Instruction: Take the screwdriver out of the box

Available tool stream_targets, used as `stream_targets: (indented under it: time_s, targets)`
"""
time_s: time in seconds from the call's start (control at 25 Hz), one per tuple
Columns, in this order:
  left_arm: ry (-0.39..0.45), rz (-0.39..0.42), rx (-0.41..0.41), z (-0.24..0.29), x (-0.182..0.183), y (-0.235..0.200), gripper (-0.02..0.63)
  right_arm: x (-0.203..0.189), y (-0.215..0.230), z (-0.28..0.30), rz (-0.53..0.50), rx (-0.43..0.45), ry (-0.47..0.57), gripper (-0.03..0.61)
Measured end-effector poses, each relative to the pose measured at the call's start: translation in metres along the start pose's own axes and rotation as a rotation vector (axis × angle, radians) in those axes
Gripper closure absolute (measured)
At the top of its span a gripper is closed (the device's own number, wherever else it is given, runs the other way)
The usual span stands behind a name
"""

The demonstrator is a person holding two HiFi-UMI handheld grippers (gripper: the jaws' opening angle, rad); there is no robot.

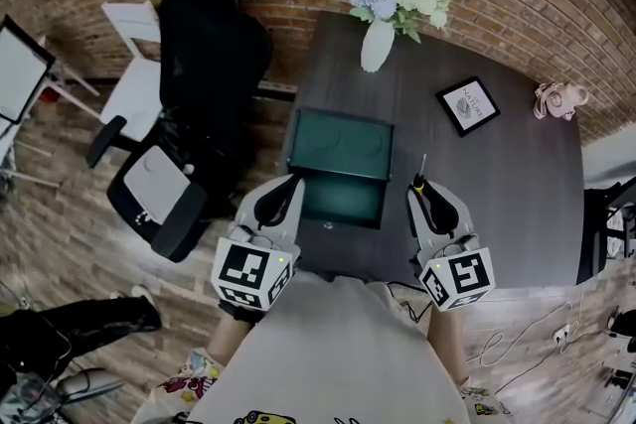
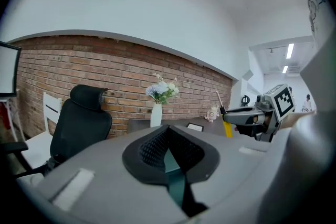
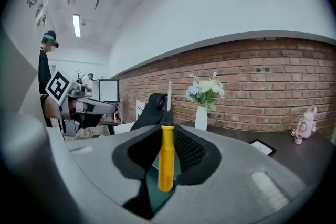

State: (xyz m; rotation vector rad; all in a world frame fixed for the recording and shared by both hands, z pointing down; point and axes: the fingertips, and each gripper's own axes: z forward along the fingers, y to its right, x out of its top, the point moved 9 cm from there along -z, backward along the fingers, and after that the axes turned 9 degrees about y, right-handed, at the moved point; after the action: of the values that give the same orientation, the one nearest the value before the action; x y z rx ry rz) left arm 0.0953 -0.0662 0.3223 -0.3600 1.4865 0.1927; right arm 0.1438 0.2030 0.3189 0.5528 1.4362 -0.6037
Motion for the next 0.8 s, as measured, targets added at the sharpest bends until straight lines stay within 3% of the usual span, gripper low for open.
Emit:
stream_targets:
  time_s: [0.8]
  targets:
    - [0.011, -0.005, 0.013, -0.006, 0.003, -0.013, 0.615, 0.003, -0.011, 0.002, 0.028, -0.005, 0.039, 0.497]
